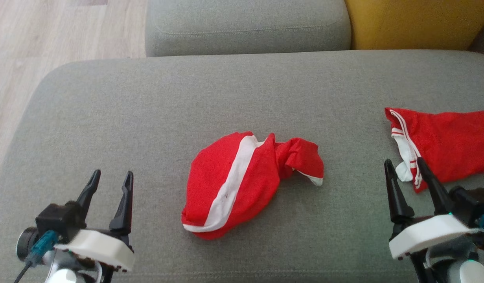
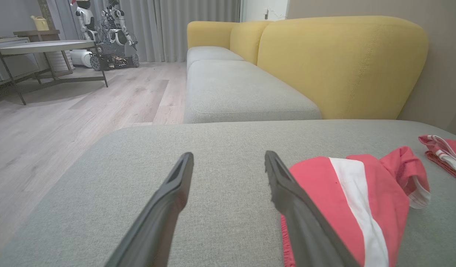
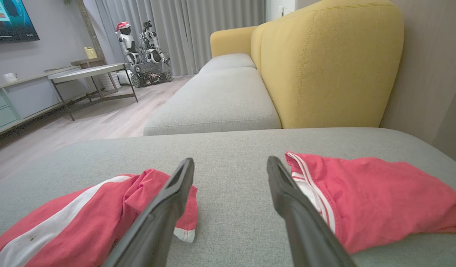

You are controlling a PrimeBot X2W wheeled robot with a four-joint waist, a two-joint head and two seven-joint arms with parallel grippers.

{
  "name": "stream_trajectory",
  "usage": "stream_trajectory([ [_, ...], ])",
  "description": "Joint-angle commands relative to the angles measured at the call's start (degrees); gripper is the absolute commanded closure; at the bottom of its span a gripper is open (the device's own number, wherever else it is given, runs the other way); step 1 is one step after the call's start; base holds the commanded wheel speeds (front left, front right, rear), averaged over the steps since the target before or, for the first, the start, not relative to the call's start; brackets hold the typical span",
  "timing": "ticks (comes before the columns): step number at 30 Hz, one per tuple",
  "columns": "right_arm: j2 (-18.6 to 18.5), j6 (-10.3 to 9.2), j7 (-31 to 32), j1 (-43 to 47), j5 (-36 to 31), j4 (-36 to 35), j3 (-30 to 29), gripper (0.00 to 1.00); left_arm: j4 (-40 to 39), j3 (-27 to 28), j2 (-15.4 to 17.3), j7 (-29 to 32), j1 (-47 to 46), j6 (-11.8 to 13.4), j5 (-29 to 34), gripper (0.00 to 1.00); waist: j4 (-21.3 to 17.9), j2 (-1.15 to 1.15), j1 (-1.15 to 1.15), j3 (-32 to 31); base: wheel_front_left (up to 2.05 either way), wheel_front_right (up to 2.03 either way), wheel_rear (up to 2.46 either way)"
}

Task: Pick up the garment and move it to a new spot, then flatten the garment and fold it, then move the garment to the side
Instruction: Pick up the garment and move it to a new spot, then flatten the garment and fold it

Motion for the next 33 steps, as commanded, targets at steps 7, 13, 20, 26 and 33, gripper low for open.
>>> stream_trajectory([
  [7, -0.36, -0.04, 0.54, -1.13, -0.47, -2.73, 1.26, 0.00, -2.60, 2.05, 1.99, 0.27, -2.15, 0.70, 0.26, 0.00, 0.12, 0.00, 0.00, -0.29, 0.00, 0.00, 0.00],
  [13, -0.36, -0.04, 0.69, -1.23, -0.47, -2.92, 1.26, 0.00, -2.66, 1.94, 2.04, 0.22, -2.24, 0.92, 0.25, 0.00, 0.25, 0.00, 0.00, -0.32, 0.00, 0.00, 0.00],
  [20, -0.36, -0.04, 0.86, -1.28, -0.47, -3.16, 1.15, 0.00, -2.60, 1.81, 1.94, 0.19, -2.50, 1.15, 0.01, 0.00, 0.54, 0.00, 0.00, -0.24, 0.00, 0.00, 0.00],
  [26, -0.36, -0.04, 1.00, -1.42, -0.26, -3.22, 0.64, 0.00, -2.91, 1.45, 1.65, 0.08, -3.52, 1.33, 0.17, 0.00, 2.15, 0.00, 0.00, 0.42, 0.00, 0.00, 0.00],
  [33, -0.36, -0.04, 1.98, -6.56, 0.11, -0.77, 4.05, 0.00, -3.14, 0.02, 0.48, -0.53, -7.90, 0.44, 0.99, 0.00, 6.59, 0.00, 0.00, 3.78, 0.00, 0.00, 0.00],
])
